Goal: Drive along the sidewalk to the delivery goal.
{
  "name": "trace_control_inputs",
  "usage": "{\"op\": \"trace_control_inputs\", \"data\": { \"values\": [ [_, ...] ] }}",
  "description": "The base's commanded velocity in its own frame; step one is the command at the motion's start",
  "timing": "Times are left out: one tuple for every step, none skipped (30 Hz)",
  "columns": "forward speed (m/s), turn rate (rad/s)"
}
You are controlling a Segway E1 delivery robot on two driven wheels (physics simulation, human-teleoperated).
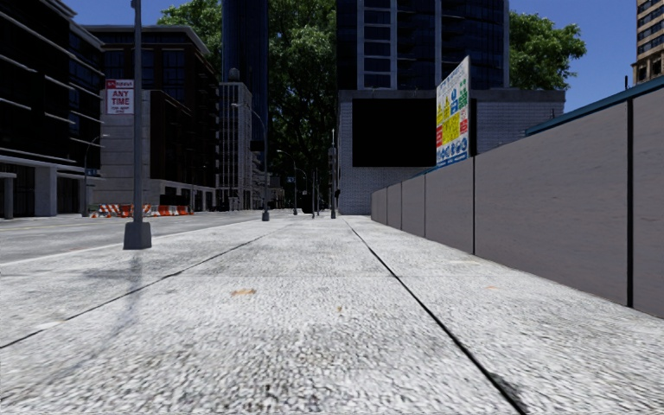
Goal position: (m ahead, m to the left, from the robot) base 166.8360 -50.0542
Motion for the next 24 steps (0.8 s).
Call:
{"op": "trace_control_inputs", "data": {
  "values": [
    [1.92, 0.0],
    [1.92, 0.0],
    [1.92, 0.0],
    [1.92, 0.0],
    [1.92, 0.0],
    [1.92, 0.0],
    [1.92, 0.0],
    [1.92, 0.0],
    [1.92, 0.0],
    [1.92, 0.0],
    [1.92, 0.0],
    [1.92, 0.0],
    [1.92, 0.0],
    [1.92, 0.0],
    [1.92, 0.0],
    [1.92, 0.0],
    [1.92, 0.0],
    [1.92, 0.0],
    [1.92, 0.0],
    [1.92, 0.0],
    [1.92, 0.0],
    [1.92, 0.0],
    [1.92, 0.0],
    [1.92, 0.0]
  ]
}}
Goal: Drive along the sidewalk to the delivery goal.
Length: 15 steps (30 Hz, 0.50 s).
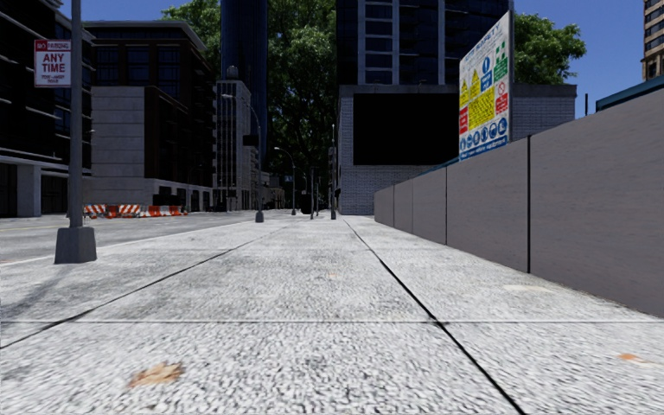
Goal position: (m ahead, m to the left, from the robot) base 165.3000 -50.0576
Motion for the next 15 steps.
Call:
{"op": "trace_control_inputs", "data": {
  "values": [
    [1.92, 0.0],
    [1.92, 0.0],
    [1.92, 0.0],
    [1.92, 0.0],
    [1.92, 0.0],
    [1.92, 0.0],
    [1.92, 0.0],
    [1.92, 0.0],
    [1.92, 0.0],
    [1.92, 0.0],
    [1.92, 0.0],
    [1.92, 0.0],
    [1.92, 0.0],
    [1.92, 0.0],
    [1.92, 0.0]
  ]
}}
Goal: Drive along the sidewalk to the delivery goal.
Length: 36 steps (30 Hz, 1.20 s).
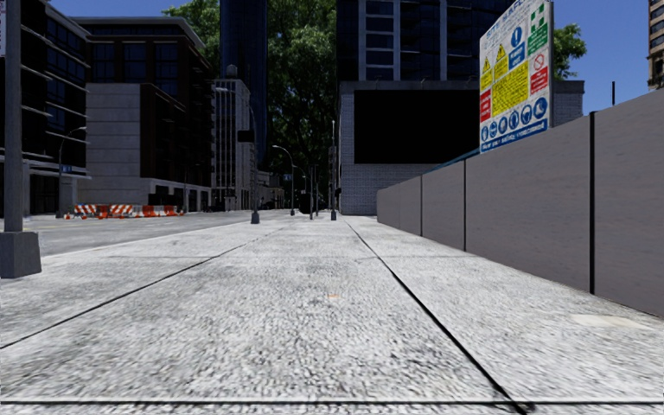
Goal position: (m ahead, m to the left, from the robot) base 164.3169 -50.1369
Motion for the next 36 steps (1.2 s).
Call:
{"op": "trace_control_inputs", "data": {
  "values": [
    [1.92, 0.0],
    [1.92, 0.0],
    [1.92, 0.0],
    [1.92, 0.0],
    [1.92, 0.0],
    [1.92, 0.0],
    [1.92, 0.0],
    [1.92, 0.0],
    [1.92, 0.0],
    [1.92, 0.0],
    [1.92, 0.0],
    [1.92, 0.0],
    [1.92, 0.0],
    [1.92, 0.0],
    [1.92, 0.0],
    [1.92, 0.0],
    [1.92, 0.0],
    [1.92, 0.0],
    [1.92, 0.0],
    [1.92, 0.0],
    [1.92, 0.0],
    [1.92, 0.0],
    [1.92, 0.0],
    [1.92, 0.0],
    [1.92, 0.0],
    [1.92, 0.0],
    [1.92, 0.0],
    [1.92, 0.0],
    [1.92, 0.0],
    [1.92, 0.0],
    [1.92, 0.0],
    [1.92, 0.0],
    [1.92, 0.0],
    [1.92, 0.0],
    [1.92, 0.0],
    [1.92, 0.0]
  ]
}}
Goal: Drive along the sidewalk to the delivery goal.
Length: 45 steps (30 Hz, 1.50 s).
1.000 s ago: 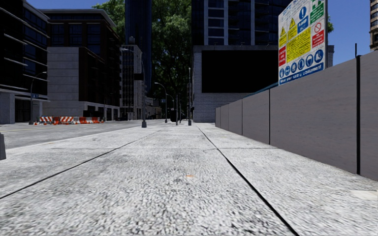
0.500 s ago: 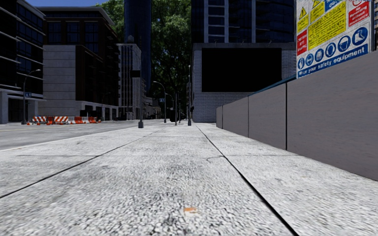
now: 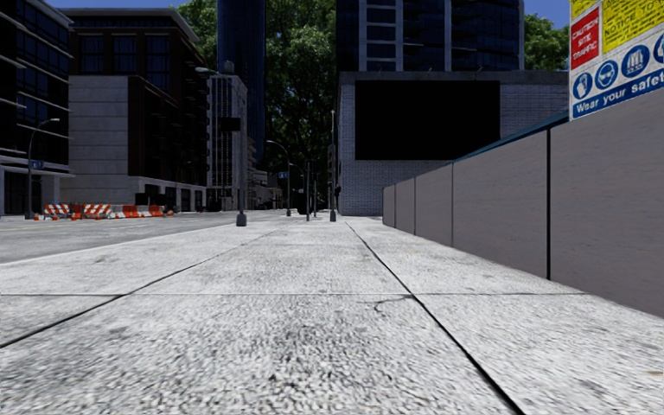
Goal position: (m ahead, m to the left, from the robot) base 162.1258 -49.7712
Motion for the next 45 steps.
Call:
{"op": "trace_control_inputs", "data": {
  "values": [
    [1.92, 0.0],
    [1.92, 0.0],
    [1.92, 0.0],
    [1.92, 0.0],
    [1.92, 0.0],
    [1.92, 0.0],
    [1.92, 0.0],
    [1.92, 0.0],
    [1.92, 0.0],
    [1.92, 0.0],
    [1.92, 0.0],
    [1.92, 0.0],
    [1.92, 0.0],
    [1.92, 0.0],
    [1.92, 0.0],
    [1.92, 0.0],
    [1.92, 0.0],
    [1.92, 0.0],
    [1.92, 0.0],
    [1.92, 0.0],
    [1.92, 0.0],
    [1.92, 0.0],
    [1.92, 0.0],
    [1.92, 0.0],
    [1.92, 0.0],
    [1.92, 0.0],
    [1.92, 0.0],
    [1.92, 0.0],
    [1.92, 0.0],
    [1.92, 0.0],
    [1.92, 0.0],
    [1.92, 0.0],
    [1.92, 0.0],
    [1.92, 0.0],
    [1.92, 0.0],
    [1.92, 0.0],
    [1.92, 0.0],
    [1.92, 0.0],
    [1.92, 0.0],
    [1.92, 0.0],
    [1.92, 0.0],
    [1.92, 0.0],
    [1.92, 0.0],
    [1.92, 0.0],
    [1.92, 0.0]
  ]
}}
